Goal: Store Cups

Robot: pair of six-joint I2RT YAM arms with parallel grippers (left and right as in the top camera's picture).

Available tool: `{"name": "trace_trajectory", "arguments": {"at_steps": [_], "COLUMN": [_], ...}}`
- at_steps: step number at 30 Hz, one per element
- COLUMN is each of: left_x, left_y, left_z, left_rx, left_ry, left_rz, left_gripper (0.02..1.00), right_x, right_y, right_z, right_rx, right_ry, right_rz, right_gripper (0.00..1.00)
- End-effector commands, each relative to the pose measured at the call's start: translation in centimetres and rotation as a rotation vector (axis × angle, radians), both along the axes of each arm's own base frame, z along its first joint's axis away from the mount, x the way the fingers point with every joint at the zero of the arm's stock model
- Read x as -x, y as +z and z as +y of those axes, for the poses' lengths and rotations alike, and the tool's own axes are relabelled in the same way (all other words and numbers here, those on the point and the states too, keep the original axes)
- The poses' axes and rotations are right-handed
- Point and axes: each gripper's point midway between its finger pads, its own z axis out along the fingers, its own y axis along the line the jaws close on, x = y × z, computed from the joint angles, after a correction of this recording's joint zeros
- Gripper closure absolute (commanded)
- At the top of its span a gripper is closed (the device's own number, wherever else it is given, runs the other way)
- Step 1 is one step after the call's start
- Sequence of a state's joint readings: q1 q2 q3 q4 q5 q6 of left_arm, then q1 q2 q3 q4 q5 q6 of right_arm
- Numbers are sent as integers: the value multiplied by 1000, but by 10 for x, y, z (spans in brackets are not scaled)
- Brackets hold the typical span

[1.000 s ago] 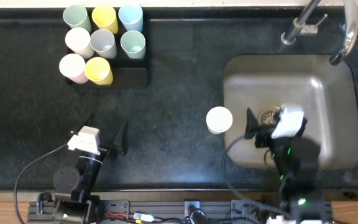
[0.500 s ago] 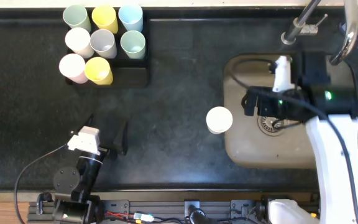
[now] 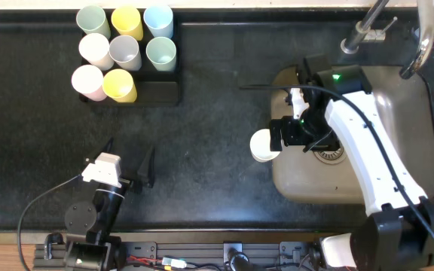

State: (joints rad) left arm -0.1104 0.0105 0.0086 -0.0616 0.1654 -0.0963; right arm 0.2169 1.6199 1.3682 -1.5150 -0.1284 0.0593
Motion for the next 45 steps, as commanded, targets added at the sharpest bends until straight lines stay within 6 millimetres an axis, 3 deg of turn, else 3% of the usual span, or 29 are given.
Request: {"name": "trace_trajectory", "arguments": {"at_steps": [1,8,14,24,32,41,45], "left_x": [1,1,1,1,1,1,1], "left_y": [1,1,1,1,1,1,1], "left_z": [-1,-1,-1,-1,-1,-1,-1], "left_rx": [-19,-19,-19,-19,-19,-19,-19], "left_ry": [-11,-11,-11,-11,-11,-11,-11], "left_rz": [-10,-10,-10,-10,-10,-10,-10], "left_gripper": [18,18,18,18,18,18,18], "right_x": [-8,-10,-21,-24,-26,-30,-32], "right_y": [-6,-23,-28,-33,-36,-36,-36], "right_z": [-4,0,3,14,17,33,39], "right_rx": [83,122,114,98,89,34,14], "right_ry": [18,42,37,57,57,72,76], "right_rz": [-3,45,12,-15,-24,-48,-57], "right_gripper": [34,159,393,476,755,958,958]}}
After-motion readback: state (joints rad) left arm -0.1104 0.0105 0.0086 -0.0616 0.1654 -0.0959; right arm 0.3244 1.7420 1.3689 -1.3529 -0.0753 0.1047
